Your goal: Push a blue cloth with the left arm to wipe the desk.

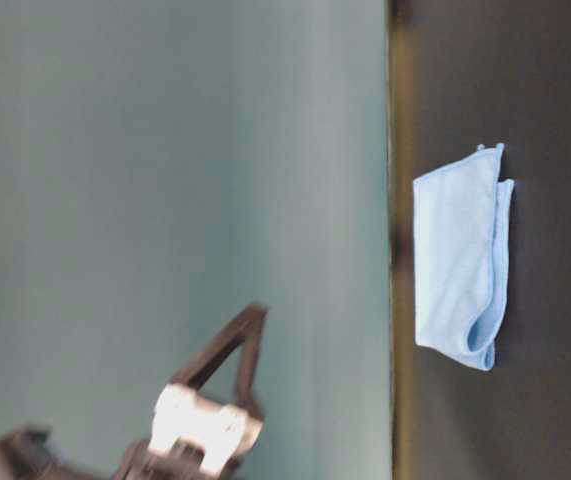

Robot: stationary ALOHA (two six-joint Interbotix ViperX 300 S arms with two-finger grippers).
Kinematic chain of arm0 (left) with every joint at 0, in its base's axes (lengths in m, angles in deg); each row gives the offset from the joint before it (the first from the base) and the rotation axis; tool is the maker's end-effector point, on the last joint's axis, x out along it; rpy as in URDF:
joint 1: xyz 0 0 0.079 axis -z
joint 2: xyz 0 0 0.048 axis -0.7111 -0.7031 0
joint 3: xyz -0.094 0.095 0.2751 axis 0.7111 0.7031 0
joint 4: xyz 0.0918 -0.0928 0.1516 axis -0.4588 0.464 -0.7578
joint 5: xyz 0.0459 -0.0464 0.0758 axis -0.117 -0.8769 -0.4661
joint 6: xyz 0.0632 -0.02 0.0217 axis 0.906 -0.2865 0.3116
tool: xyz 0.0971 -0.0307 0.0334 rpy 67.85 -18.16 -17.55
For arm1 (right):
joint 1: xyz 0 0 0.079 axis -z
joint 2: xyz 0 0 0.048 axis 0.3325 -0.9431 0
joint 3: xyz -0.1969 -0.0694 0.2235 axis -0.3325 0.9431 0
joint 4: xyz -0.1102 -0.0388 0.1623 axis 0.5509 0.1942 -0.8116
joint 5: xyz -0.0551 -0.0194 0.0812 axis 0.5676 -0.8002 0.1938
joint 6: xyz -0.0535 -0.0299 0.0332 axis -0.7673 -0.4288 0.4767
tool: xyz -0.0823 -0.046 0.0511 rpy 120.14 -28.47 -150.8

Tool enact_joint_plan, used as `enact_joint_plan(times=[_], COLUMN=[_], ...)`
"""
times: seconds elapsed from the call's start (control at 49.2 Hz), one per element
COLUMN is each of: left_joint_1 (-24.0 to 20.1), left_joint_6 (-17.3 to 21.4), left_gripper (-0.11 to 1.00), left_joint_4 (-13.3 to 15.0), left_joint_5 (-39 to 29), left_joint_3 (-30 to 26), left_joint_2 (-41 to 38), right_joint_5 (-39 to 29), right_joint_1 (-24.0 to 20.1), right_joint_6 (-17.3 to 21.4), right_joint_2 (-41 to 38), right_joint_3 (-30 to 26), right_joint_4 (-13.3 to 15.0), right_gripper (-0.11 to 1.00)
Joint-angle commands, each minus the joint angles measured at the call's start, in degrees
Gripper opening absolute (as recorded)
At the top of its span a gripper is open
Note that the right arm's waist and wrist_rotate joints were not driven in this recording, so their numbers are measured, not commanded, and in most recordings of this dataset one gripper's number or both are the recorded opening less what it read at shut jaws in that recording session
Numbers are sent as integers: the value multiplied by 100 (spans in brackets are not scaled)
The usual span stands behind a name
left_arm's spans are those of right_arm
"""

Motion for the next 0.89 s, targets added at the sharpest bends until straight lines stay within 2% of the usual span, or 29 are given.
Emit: enact_joint_plan(times=[0.0, 0.142, 0.224, 0.488, 0.732, 0.874], left_joint_1=[-158, -343, -475, -677, -756, -756], left_joint_6=[-18, -18, 9, 211, 246, 211], left_gripper=[31, 72, 87, 84, 84, 84], left_joint_4=[-18, -18, -18, -18, -18, -18], left_joint_5=[18, 18, 18, -79, -984, -1134], left_joint_3=[-378, -747, -940, -1424, -1731, -1749], left_joint_2=[-413, -1055, -1415, -2241, -2672, -2786], right_joint_5=[132, 123, 123, 149, 105, 105], right_joint_1=[0, 0, 0, 0, 9, 9], right_joint_6=[0, 0, 0, -9, -9, -9], right_joint_2=[0, -9, -18, -18, -26, -18], right_joint_3=[-35, -35, -26, -26, 26, 70], right_joint_4=[0, -9, -9, 0, 0, -9], right_gripper=[0, 0, 0, 0, 0, 0])
